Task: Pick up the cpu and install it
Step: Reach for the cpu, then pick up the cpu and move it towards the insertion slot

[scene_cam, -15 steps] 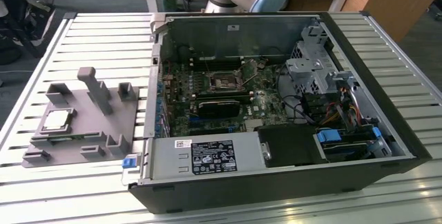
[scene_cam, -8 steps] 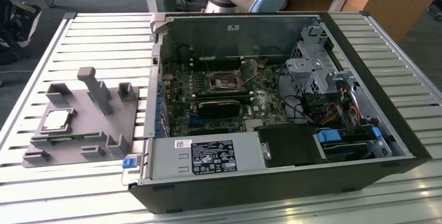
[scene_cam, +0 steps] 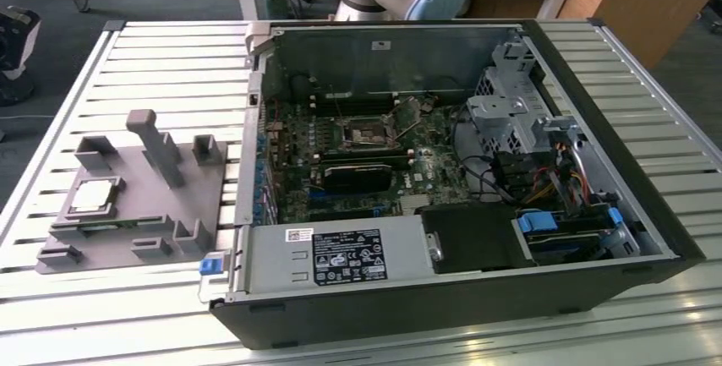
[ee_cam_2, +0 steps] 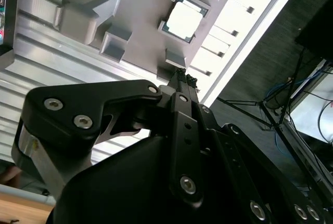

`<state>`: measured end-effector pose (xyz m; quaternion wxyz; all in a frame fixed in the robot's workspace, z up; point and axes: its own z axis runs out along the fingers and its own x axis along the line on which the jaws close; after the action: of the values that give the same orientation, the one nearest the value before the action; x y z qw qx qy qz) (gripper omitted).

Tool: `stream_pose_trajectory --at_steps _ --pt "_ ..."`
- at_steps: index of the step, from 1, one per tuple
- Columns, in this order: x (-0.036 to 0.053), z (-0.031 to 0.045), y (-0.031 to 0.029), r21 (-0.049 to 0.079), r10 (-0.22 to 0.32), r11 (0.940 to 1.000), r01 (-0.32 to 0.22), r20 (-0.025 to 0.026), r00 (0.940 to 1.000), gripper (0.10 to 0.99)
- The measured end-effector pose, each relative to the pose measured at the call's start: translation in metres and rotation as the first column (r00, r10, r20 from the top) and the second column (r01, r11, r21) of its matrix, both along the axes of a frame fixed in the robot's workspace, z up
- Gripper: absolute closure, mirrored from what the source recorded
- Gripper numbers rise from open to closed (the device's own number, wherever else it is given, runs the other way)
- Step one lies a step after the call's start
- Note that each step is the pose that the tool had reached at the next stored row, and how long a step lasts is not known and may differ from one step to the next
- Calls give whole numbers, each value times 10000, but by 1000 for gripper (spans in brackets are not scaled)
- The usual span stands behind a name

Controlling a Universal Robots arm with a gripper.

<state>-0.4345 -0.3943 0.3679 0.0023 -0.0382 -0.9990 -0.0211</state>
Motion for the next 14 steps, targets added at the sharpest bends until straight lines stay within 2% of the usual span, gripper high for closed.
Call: stream_pose_trajectory --at_steps 6,14 --pt "-83 -23 0 1 0 10000 0 -3 10000 980" --pt "-92 -62 -18 -7 0 10000 0 -4 10000 980"
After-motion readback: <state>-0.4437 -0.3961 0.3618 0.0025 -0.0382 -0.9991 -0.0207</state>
